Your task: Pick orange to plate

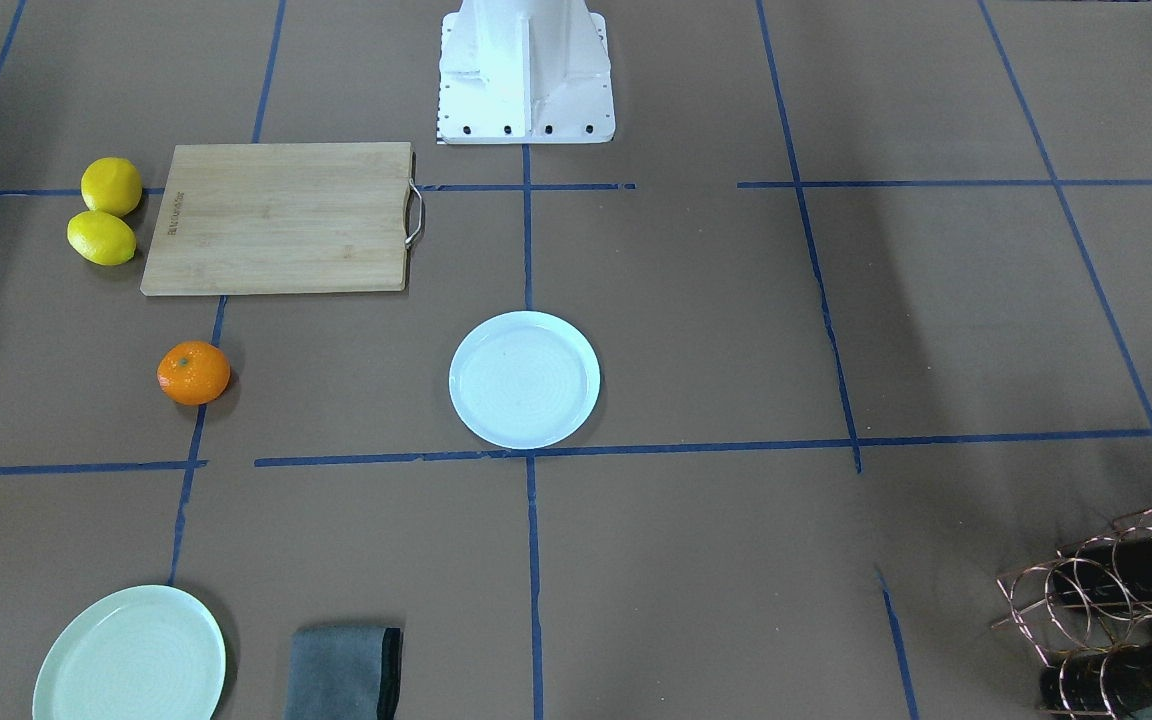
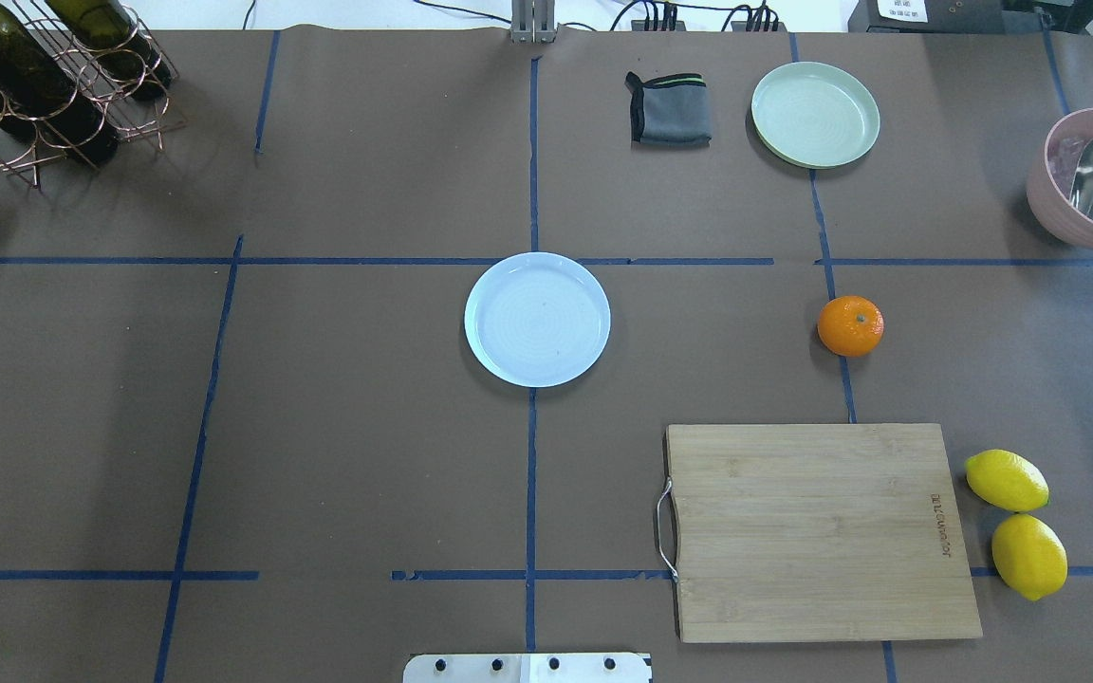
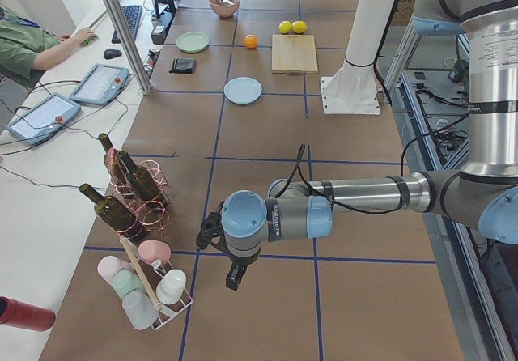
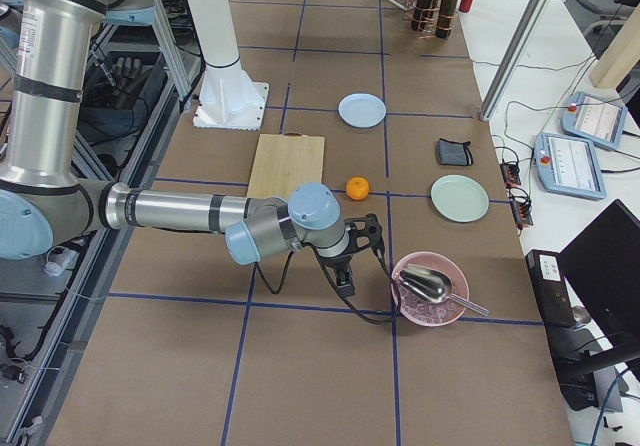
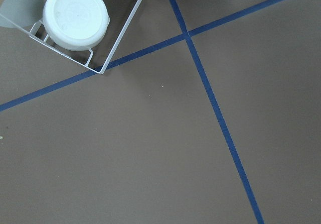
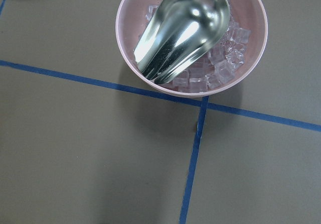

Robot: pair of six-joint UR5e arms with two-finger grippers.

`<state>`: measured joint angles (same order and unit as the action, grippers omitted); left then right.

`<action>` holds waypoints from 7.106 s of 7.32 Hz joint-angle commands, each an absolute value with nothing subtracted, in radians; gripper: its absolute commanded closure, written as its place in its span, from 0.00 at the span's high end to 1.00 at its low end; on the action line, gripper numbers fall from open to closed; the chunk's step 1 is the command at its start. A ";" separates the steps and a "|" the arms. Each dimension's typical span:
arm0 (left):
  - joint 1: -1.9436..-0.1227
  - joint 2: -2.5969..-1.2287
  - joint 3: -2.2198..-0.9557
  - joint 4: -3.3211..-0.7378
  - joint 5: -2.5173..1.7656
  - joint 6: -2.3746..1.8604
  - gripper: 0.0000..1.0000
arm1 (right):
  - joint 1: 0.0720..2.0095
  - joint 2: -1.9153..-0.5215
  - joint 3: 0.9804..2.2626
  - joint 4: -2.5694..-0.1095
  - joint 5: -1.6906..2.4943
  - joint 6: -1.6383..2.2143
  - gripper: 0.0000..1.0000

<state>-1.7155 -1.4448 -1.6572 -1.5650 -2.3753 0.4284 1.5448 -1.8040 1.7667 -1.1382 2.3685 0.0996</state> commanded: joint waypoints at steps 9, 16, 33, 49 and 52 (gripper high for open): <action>-1.707 -1.442 -1.689 -1.568 -2.378 0.304 1.00 | 1.225 -1.737 1.879 -0.942 2.317 0.505 1.00; -1.707 -1.442 -1.687 -1.571 -2.381 0.305 1.00 | 0.712 -1.548 1.794 -0.939 1.798 0.862 1.00; -1.707 -1.442 -1.689 -1.571 -2.384 0.305 1.00 | 0.589 -0.938 1.625 -1.456 1.691 1.152 0.07; -1.707 -1.434 -1.687 -1.566 -2.385 0.305 1.00 | 0.612 -0.686 1.428 -1.468 1.748 1.196 1.00; -1.707 -1.428 -1.687 -1.565 -2.387 0.305 1.00 | 0.803 -0.840 1.552 -1.545 1.953 0.857 1.00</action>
<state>-1.7073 -1.4294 -1.6874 -1.5650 -2.3863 0.3052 0.7152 -0.7544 1.4939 -1.5289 1.8583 1.0110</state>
